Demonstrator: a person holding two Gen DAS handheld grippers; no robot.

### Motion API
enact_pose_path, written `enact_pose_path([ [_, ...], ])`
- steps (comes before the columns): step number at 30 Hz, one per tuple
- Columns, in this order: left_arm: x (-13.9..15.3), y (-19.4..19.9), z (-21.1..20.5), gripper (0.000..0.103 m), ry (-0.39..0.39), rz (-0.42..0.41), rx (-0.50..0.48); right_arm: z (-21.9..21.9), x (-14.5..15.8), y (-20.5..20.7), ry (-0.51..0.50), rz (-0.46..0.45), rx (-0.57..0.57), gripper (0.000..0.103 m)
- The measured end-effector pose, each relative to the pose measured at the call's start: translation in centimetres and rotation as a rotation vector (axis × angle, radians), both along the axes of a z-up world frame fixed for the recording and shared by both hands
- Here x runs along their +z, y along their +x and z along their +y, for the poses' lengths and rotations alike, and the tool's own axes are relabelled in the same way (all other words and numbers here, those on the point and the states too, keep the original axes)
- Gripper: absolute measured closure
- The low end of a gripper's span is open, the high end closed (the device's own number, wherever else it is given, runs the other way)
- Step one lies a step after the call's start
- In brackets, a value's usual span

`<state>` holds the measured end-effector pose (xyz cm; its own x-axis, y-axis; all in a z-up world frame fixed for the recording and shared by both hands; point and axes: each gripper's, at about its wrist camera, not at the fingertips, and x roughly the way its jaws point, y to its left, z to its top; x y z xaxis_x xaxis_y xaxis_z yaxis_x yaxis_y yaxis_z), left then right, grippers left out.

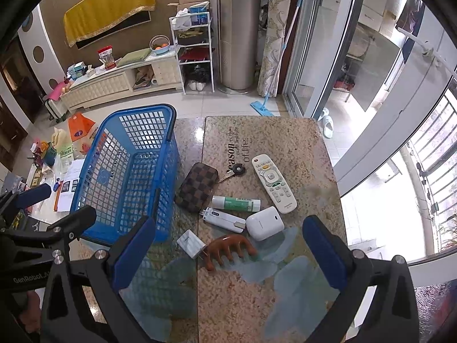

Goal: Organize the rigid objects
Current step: 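Move the left gripper toward the blue basket rim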

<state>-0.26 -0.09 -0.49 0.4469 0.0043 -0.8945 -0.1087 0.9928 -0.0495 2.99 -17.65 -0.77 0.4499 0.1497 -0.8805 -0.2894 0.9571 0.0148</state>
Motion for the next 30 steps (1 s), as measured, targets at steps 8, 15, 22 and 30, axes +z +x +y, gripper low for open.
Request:
enact_pose_path([
  [8,-0.04,0.05,-0.13,0.002,-0.010,0.005,-0.001,-0.06,0.08,0.04,0.000,0.001,0.000,0.000],
  [15,-0.08,0.04,-0.04,0.002,-0.021,0.012,-0.003,-0.11,0.08,-0.01,0.002,0.002,0.000,0.000],
  [22,-0.09,0.04,0.00,0.002,-0.020,0.012,-0.003,-0.08,0.09,-0.04,0.001,0.002,0.001,0.000],
  [30,-0.11,0.02,-0.01,0.002,-0.021,0.014,-0.003,-0.13,0.12,-0.14,0.004,0.004,0.000,0.000],
])
